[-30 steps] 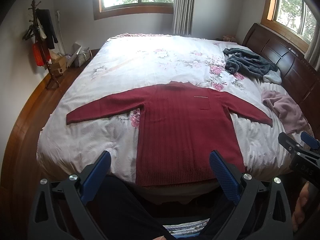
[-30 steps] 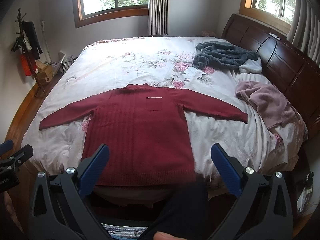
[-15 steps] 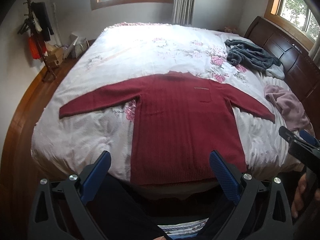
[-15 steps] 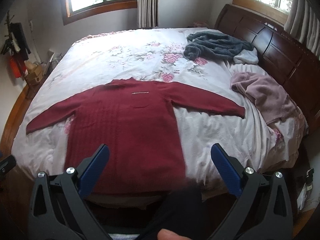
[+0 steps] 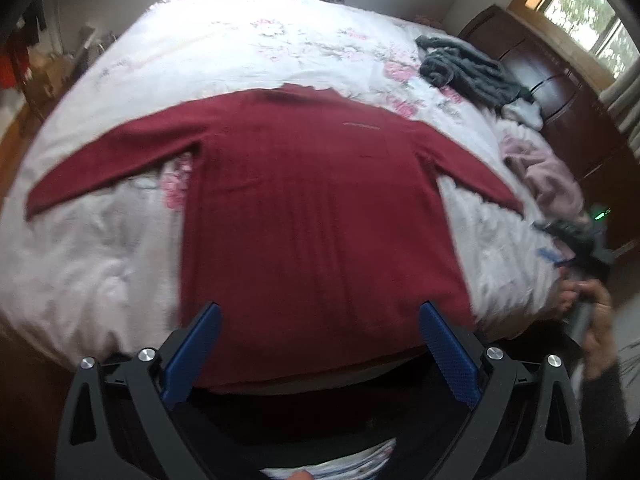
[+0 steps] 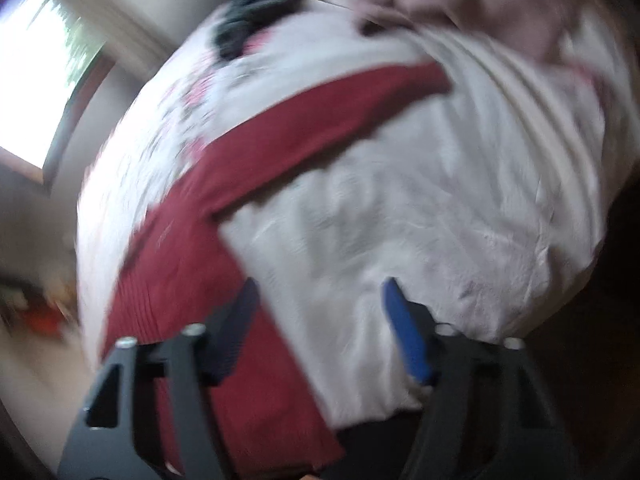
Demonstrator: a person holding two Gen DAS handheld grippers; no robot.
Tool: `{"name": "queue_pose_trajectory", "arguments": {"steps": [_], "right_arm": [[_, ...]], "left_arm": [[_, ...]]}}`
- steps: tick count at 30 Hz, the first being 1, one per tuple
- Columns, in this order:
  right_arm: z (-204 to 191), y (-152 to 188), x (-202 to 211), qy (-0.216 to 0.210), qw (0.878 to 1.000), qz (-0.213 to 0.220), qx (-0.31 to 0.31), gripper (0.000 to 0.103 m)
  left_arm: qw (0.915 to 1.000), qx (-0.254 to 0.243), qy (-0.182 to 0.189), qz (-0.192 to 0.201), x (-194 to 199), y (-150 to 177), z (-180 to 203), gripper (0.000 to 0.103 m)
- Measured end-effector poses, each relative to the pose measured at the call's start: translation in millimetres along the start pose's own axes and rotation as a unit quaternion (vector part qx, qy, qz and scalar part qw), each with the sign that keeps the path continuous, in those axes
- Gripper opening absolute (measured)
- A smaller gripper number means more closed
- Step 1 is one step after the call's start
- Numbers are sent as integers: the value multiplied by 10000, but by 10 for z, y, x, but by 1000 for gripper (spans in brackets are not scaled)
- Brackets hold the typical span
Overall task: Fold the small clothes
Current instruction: 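Grasp the red sweater's sleeve cuff with the right tool and lift it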
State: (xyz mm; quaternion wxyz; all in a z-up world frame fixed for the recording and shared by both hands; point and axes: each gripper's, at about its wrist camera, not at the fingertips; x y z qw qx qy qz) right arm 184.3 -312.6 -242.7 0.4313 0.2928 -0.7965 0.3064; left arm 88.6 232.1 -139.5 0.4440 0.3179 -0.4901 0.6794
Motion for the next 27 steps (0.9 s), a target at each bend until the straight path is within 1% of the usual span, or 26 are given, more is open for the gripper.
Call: {"name": "queue_pose_trajectory", "arguments": {"steps": [1, 2, 3, 4, 5, 6, 7, 8, 10, 11, 12, 13, 16, 19, 22, 25, 27], "right_arm": [[222, -169, -96, -127, 9993, -4, -364, 59], [334, -256, -143, -200, 9982, 19, -563, 57], [484, -371, -202, -362, 9958, 36, -845, 56], [650, -484, -264, -660, 9909, 48, -1171, 53], [765, -573, -320, -909, 9857, 69, -1414, 51], [917, -700, -410, -1298, 9762, 107, -1735, 51], [988, -772, -468, -1467, 9714, 124, -1861, 51], [1105, -882, -559, -1682, 9628, 157, -2110, 50], [1266, -1051, -690, -1921, 9496, 234, -2466, 48], [1355, -1168, -764, -1987, 9436, 312, -2631, 46], [1403, -1237, -814, -2019, 9394, 366, -2747, 46], [1483, -1335, -898, -2099, 9319, 419, -2927, 46], [1628, -1540, -1055, -2092, 9231, 545, -3182, 45], [1744, -1660, -1202, -2057, 9154, 523, -3421, 46], [1823, -1749, -1283, -1993, 9125, 567, -3526, 43], [1867, -1836, -1315, -1990, 9104, 610, -3576, 42], [1872, -1865, -1311, -1964, 9107, 627, -3580, 42]], "left_arm": [[9994, 170, 279, 91, -33, -10, -16, 99], [9983, 328, 465, 158, -53, -10, -33, 99], [9961, 531, 665, 220, -120, -32, -42, 99], [9939, 695, 830, 210, -182, -40, -52, 99], [9925, 780, 926, 161, -242, -57, -45, 99], [9918, 817, 979, 127, -286, -68, -41, 99], [9909, 844, 1047, 103, -331, -82, -26, 99], [9898, 846, 1142, 117, -374, -94, -5, 99], [9896, 844, 1155, 165, -423, -133, 17, 99], [9905, 832, 1072, 202, -452, -154, 39, 99], [9915, 840, 969, 221, -476, -169, 42, 99], [9922, 861, 875, 228, -502, -191, 41, 99], [9921, 1002, 737, 187, -578, -244, 8, 99], [9925, 1008, 687, 125, -638, -270, -11, 99], [9930, 998, 639, 23, -714, -283, -5, 99], [9911, 1148, 665, -53, -783, -269, -35, 99], [9893, 1291, 684, -6, -801, -239, -78, 99]]}}
Point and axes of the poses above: each gripper's, at about its wrist camera, not at the fingertips, and x roughly against the way its jaws point, z to its right, y to its underside, and after that the axes turned 1 degree about -z, right-handed
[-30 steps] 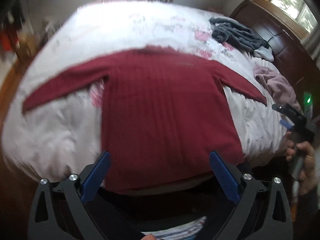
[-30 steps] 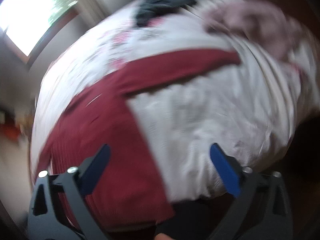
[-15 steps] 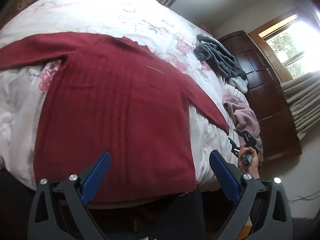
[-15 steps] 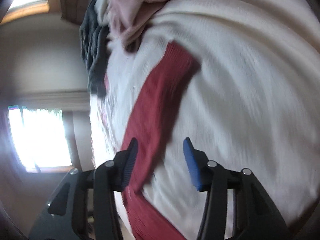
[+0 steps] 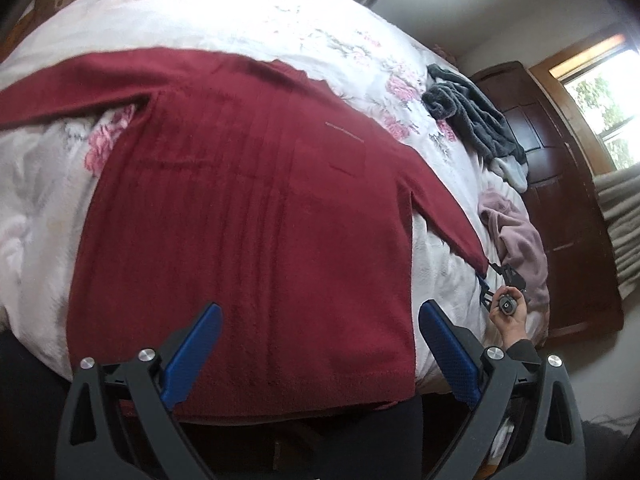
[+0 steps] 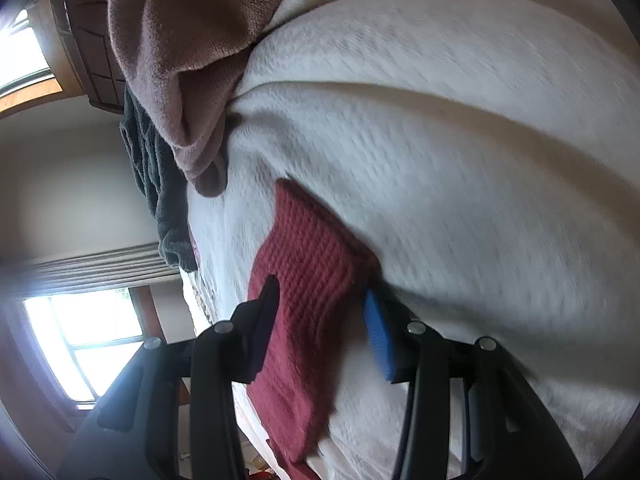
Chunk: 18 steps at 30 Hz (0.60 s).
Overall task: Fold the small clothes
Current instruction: 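Grasp the red sweater's sleeve cuff with the right tool and lift it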
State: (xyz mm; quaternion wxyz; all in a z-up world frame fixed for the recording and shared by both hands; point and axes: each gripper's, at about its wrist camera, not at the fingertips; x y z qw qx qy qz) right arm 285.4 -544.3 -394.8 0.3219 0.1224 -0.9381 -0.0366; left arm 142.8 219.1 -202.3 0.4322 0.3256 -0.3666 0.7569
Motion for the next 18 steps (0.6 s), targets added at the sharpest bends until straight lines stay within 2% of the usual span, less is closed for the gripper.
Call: {"name": "queue_pose_trajectory", "arguments": {"steps": [4, 7, 10, 13, 15, 18], "right_arm": [[-55, -42, -51, 69, 9999, 9, 112, 41], [-122, -17, -59, 211, 9993, -3, 308, 18], [-352, 129, 54, 281, 9960, 157, 837, 14], [-778, 429, 166, 262, 9858, 220, 1647, 14], [-1129, 738, 248, 228, 9738, 233, 2250, 14], [-1612, 1240, 299, 127, 9517, 210, 3060, 14]], "left_arm": [[9997, 216, 24, 103, 27, 27, -119, 99], [9991, 336, -24, 273, 90, -3, -215, 99], [9978, 415, -179, 480, 173, -57, -307, 99], [9980, 375, -210, 465, 203, -160, -357, 99], [9989, 339, -117, 295, 187, -245, -381, 99], [9990, 348, -226, 162, 175, -365, -389, 99]]}}
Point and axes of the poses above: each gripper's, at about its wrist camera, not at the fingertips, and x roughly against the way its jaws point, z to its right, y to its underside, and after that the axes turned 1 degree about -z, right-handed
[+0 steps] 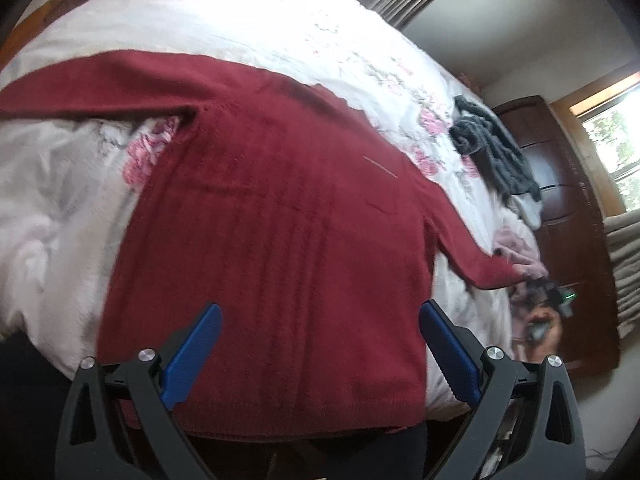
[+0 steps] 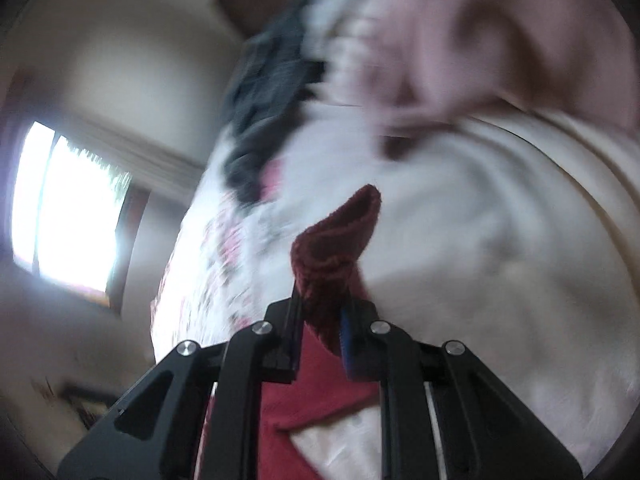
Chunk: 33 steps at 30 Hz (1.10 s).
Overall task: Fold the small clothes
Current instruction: 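Grasp the red sweater's sleeve cuff with the right tool and lift it, then fold the held sleeve across the sweater body with the right tool while the left tool grasps the other cuff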
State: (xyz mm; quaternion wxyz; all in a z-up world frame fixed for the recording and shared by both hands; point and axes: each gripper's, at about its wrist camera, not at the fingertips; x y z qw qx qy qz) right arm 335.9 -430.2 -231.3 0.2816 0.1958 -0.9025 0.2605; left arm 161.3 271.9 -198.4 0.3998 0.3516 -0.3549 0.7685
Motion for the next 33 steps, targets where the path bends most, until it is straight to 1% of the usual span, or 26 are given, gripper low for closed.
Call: {"name": "queue_pose_trajectory", "arguments": {"steps": [2, 3, 4, 7, 8, 10, 11, 12, 16, 17, 19, 21, 24, 26, 27, 28, 30, 31, 32, 33], "right_arm": [[-414, 114, 38, -131, 9990, 0, 431, 14], [-555, 156, 41, -179, 9982, -13, 578, 14], [-778, 246, 34, -208, 9963, -21, 830, 14], [-1167, 438, -83, -266, 9917, -96, 1254, 14], [-1300, 560, -118, -267, 9892, -144, 1432, 14], [-1491, 711, -253, -271, 9851, -238, 1681, 14], [-1589, 838, -347, -278, 9828, -312, 1799, 14], [-1677, 945, -433, -289, 9804, -402, 1908, 14], [-2031, 1394, -782, -218, 9671, -674, 2445, 14], [-2137, 1579, -880, -116, 9611, -724, 2663, 14], [-2229, 1807, -1029, 67, 9515, -785, 2975, 14], [-2328, 2115, -1230, 344, 9342, -827, 3454, 14], [-2383, 2604, -1501, 516, 9125, -1027, 3925, 14], [-2375, 2877, -1676, 581, 9009, -1182, 4135, 14], [-2370, 2983, -1732, 578, 8980, -1272, 4173, 15], [-2353, 3080, -1807, 561, 8948, -1393, 4204, 20], [-2304, 3292, -1866, 430, 8884, -1640, 4267, 35], [-2282, 3376, -1855, 304, 8855, -1723, 4304, 53], [-2254, 3422, -1819, 232, 8829, -1718, 4364, 68], [-2226, 3437, -1740, 201, 8813, -1637, 4429, 72]], "left_arm": [[9994, 99, 269, -202, -20, -94, 4, 99], [9993, 78, 297, -202, -18, -124, 16, 99], [9994, 12, 298, -166, -5, -170, 41, 99], [9992, -106, 374, -37, 27, -303, 96, 99], [9991, -94, 411, -11, 24, -350, 104, 99], [9987, -63, 509, -3, -1, -432, 115, 99], [9980, -80, 629, -20, -31, -477, 141, 99], [9977, -101, 668, -22, -49, -517, 157, 99], [9962, -180, 850, -81, -177, -658, 258, 99], [9956, -184, 911, -119, -218, -701, 275, 99], [9949, -179, 974, -166, -289, -753, 290, 99], [9944, -202, 1015, -206, -382, -800, 308, 99], [9940, -243, 1045, -232, -520, -863, 308, 99], [9941, -257, 1017, -258, -620, -906, 318, 99], [9937, -284, 1043, -286, -688, -949, 333, 99], [9928, -319, 1106, -333, -767, -1008, 352, 99], [9906, -256, 1275, -414, -928, -1141, 355, 99], [9881, -143, 1447, -494, -1036, -1217, 349, 99], [9860, -30, 1570, -561, -1118, -1267, 332, 99], [9809, 187, 1811, -681, -1264, -1332, 315, 99]]}}
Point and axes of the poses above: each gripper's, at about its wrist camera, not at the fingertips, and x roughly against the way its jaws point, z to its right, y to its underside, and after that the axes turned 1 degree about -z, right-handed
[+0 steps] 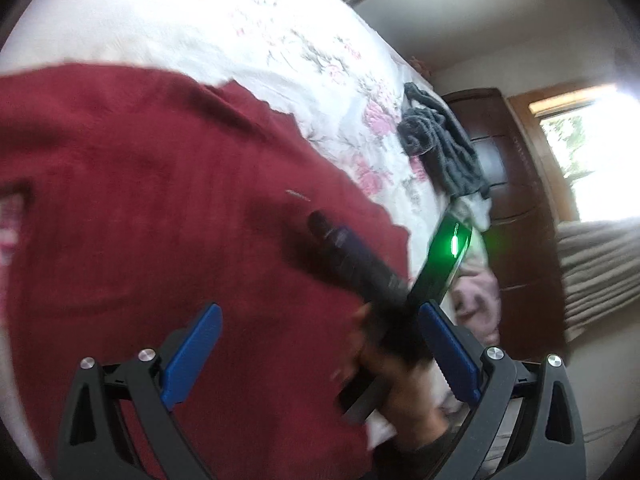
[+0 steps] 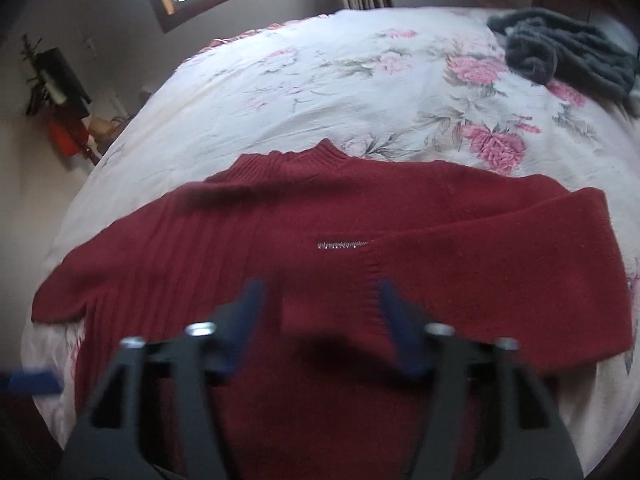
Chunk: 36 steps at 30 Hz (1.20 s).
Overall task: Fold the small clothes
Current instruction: 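Fold the held sleeve across the sweater body with the right tool while the left tool grasps the other cuff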
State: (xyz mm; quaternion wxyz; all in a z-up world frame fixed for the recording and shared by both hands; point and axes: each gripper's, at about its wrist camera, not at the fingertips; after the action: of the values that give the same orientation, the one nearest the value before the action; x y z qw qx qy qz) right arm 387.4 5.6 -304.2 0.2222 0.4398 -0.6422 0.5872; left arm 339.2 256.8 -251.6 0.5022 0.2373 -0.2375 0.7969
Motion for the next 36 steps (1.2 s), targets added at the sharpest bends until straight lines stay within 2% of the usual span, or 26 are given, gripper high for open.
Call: {"name": "queue_pose_trajectory", "arguments": {"steps": [4, 6, 9, 11, 13, 15, 16, 17, 19, 21, 22, 23, 26, 30, 36], "right_arm": [[214, 368, 512, 107, 9990, 432, -103, 75], [411, 682, 827, 557, 9954, 760, -174, 76], [704, 1155, 1148, 1118, 9875, 993, -494, 78], [849, 1440, 1251, 1288, 9835, 1047, -715, 80], [946, 1635, 1251, 1334, 9824, 990, -853, 80], [1030, 1835, 1198, 1369, 9809, 937, -1017, 80], [1073, 1876, 1138, 1374, 9806, 800, -1143, 78], [1120, 1874, 1113, 1196, 9816, 760, -1276, 75], [1165, 1894, 1117, 1246, 9787, 857, -1385, 80], [1193, 1905, 1065, 1174, 9789, 727, -1505, 79], [1202, 1907, 1059, 1158, 9785, 716, -1547, 79], [1206, 1910, 1042, 1142, 9784, 685, -1582, 79], [1189, 1914, 1022, 1192, 9784, 676, -1549, 79], [1172, 1909, 1014, 1238, 9786, 651, -1506, 79], [1169, 1910, 978, 1321, 9786, 587, -1465, 79]], "left_arm": [[9945, 690, 700, -372, -550, -198, -190, 99], [9919, 821, 781, -573, -854, -261, -219, 99], [9910, 972, 466, -798, -1308, -330, -261, 99], [9896, 1107, 206, -893, -1490, -333, -301, 99], [9865, 1286, 57, -1011, -1663, -334, -328, 99], [9867, 1240, -92, -1048, -1753, -361, -301, 99], [9874, 1201, -135, -1022, -1768, -383, -277, 99], [9892, 1133, -146, -923, -1764, -414, -238, 97], [9902, 1066, -269, -860, -1781, -479, -189, 95], [9890, 1039, -524, -919, -1810, -540, -174, 57], [9876, 1081, -572, -988, -1827, -592, -204, 30], [9874, 1064, -600, -1007, -1832, -613, -194, 19], [9888, 910, -672, -977, -1768, -667, -102, 9], [9940, 497, -533, -821, -1480, -834, 159, 8], [9981, -330, -301, -418, -843, -1211, 779, 8]]}}
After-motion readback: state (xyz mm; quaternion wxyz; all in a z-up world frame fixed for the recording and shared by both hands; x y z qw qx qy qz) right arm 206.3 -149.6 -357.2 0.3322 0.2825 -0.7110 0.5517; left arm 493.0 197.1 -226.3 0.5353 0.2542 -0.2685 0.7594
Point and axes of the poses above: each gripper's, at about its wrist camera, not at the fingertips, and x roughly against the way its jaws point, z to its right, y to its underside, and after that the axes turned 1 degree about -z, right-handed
